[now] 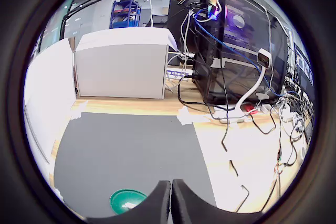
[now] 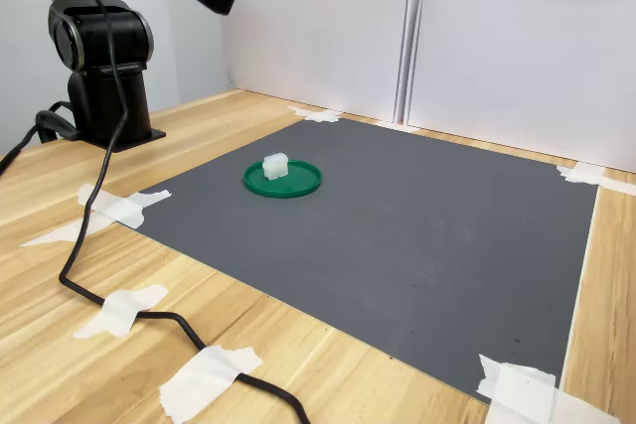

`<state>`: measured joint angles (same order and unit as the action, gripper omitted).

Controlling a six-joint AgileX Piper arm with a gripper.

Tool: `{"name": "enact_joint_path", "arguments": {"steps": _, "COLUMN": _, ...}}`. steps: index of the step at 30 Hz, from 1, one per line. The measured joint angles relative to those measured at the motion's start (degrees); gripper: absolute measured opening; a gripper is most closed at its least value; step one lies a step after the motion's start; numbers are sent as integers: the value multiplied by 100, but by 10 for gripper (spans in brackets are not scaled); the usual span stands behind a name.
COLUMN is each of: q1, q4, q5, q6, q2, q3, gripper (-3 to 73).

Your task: Grasp a white terminal and put it on the green lid.

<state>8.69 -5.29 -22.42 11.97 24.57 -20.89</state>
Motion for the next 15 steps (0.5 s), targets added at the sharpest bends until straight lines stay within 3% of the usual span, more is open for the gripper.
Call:
{"name": "enact_joint_path", "arguments": {"steps": 7, "q1": -325, "q4": -7, "q5": 138, "q6": -272, "q2": -1029, "q3": 1038, "gripper": -16}}
{"name": "enact_joint_path", "arguments": {"steps": 15, "q1": -626, "q4": -7, "q5": 222, "q6": -387, "q2": -1886, "q3": 1357, "gripper": -16}}
